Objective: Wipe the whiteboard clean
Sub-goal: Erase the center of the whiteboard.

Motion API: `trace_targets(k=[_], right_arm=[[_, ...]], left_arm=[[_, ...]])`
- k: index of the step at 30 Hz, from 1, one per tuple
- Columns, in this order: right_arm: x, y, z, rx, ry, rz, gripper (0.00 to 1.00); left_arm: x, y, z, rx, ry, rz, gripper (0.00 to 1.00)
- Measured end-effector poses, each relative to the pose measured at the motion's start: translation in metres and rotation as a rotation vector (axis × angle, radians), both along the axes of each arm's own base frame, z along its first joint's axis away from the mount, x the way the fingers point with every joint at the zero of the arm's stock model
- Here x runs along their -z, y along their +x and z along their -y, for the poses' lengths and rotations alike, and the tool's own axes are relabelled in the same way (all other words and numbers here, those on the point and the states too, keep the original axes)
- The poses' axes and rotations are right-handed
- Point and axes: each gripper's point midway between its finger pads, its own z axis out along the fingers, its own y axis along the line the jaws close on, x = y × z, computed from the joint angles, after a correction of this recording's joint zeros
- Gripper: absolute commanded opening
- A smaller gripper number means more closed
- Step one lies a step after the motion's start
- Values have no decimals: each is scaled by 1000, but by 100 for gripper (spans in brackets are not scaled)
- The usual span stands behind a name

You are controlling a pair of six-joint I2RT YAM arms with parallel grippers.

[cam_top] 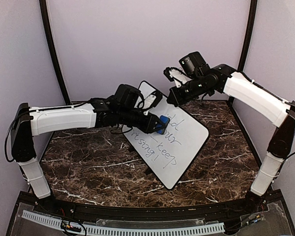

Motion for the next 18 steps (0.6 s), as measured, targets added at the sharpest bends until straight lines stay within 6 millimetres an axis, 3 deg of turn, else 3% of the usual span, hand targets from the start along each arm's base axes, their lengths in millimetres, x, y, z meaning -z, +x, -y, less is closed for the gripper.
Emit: trace_targets(k=[4, 9, 14, 18], right_arm=[[-1, 0, -1, -4, 5, 0, 0], [-1, 0, -2, -10, 6, 4, 0], [0, 0, -2, -11, 6, 4, 0], [-2, 0, -5, -22, 17, 6, 0]], left_arm=[[-17, 2, 8, 12, -25, 33, 0], [-19, 2, 10, 15, -30, 44, 0], [-14, 0, 9, 22, -57, 58, 0], [7, -11, -1, 29, -51, 47, 0]])
